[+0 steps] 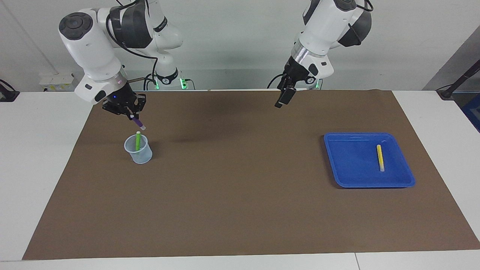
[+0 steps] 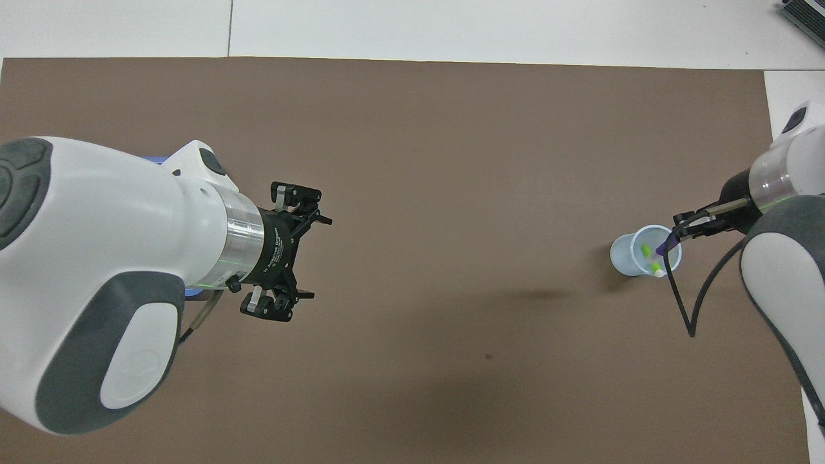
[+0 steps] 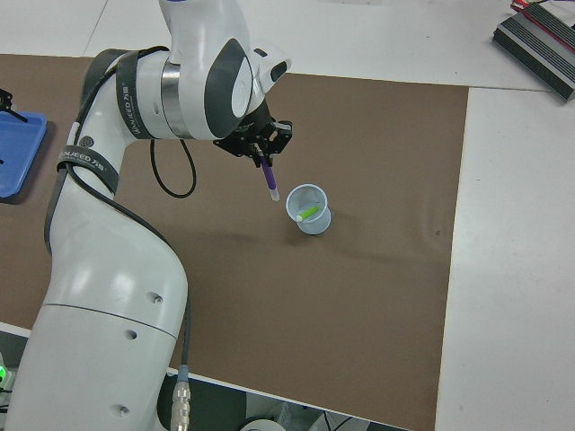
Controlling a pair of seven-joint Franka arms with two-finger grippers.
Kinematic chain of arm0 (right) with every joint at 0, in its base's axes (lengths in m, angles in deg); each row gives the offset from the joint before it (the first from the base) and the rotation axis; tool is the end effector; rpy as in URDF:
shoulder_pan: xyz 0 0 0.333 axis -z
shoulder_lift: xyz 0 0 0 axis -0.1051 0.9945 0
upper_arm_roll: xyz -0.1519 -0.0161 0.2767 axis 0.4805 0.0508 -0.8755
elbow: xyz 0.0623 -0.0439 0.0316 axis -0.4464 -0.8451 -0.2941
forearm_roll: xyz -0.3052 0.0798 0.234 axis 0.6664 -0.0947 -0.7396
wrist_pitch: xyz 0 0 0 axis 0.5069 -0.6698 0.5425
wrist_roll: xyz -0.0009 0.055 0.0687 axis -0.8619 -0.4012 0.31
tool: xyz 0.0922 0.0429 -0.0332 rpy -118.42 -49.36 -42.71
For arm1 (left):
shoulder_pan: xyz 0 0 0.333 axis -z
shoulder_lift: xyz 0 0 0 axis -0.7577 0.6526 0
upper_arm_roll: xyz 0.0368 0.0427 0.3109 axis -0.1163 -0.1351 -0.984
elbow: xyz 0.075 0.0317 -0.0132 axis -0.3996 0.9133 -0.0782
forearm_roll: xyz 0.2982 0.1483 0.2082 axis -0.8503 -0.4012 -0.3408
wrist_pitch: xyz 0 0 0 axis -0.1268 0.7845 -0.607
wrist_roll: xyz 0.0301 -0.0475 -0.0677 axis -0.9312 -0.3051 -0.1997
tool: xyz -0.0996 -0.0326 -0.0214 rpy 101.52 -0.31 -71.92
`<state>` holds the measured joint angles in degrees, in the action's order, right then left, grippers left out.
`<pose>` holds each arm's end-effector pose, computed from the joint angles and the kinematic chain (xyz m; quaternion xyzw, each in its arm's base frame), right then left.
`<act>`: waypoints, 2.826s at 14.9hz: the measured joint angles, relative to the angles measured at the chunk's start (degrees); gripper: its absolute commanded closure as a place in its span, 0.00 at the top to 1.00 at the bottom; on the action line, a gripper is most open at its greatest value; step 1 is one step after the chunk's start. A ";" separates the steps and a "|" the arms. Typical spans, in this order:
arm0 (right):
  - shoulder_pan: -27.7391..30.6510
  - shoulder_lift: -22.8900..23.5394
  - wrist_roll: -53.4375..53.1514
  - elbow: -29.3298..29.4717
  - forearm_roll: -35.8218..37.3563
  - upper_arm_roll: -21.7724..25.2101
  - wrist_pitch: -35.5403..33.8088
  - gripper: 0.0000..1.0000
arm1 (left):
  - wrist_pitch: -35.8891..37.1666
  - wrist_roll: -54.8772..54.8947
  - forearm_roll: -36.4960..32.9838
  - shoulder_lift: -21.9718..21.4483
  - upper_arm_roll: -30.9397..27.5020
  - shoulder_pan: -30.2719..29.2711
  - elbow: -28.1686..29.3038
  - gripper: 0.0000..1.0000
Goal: Right arm passes pens to left for tray arrangement
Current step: 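Reach the right gripper back into the white cup, then pull the purple pen out with the right gripper toward the left gripper, then close the left gripper on the purple pen's free end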
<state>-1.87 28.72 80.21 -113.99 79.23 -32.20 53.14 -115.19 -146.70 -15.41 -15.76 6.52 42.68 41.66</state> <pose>0.5511 0.0258 0.5623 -0.9945 -0.0953 0.0433 0.0058 0.4759 -0.2762 0.5913 0.7963 0.5844 -0.0978 0.1218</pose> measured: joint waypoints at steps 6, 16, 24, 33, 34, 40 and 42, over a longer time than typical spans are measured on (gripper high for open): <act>0.06 -1.57 -0.38 0.26 -10.94 0.05 -1.76 0.00 | 0.00 -0.06 0.00 0.00 -0.03 -0.48 0.15 1.00; -0.05 -1.57 -16.82 0.26 -33.54 -0.12 -2.68 0.00 | 0.00 -0.40 0.05 -0.35 -0.02 -0.52 0.90 1.00; -4.60 -1.61 -29.41 -0.33 -44.72 -0.26 0.17 0.00 | -1.30 -17.93 4.01 -0.51 0.10 -0.65 0.97 1.00; -10.19 -2.53 -39.23 -2.78 -49.63 -0.29 7.46 0.00 | -8.09 -48.14 5.81 -0.80 1.08 8.15 -0.73 1.00; -10.71 -2.55 -39.65 -2.86 -49.63 -0.30 8.19 0.00 | -10.76 -49.78 5.70 -0.83 1.16 9.55 -0.68 1.00; -11.99 -2.81 -40.25 -3.16 -49.74 -0.29 9.23 0.00 | -20.32 -50.35 2.06 -0.19 1.23 12.52 0.37 1.00; -11.99 -2.88 -40.25 -3.21 -49.81 -0.29 9.23 0.00 | -20.58 -48.49 1.71 -0.09 1.22 12.56 0.41 0.92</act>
<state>-13.86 25.84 39.96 -117.21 29.42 -32.49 62.37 -135.77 -195.20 -13.70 -15.84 7.75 55.25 42.08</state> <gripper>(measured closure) 0.828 0.004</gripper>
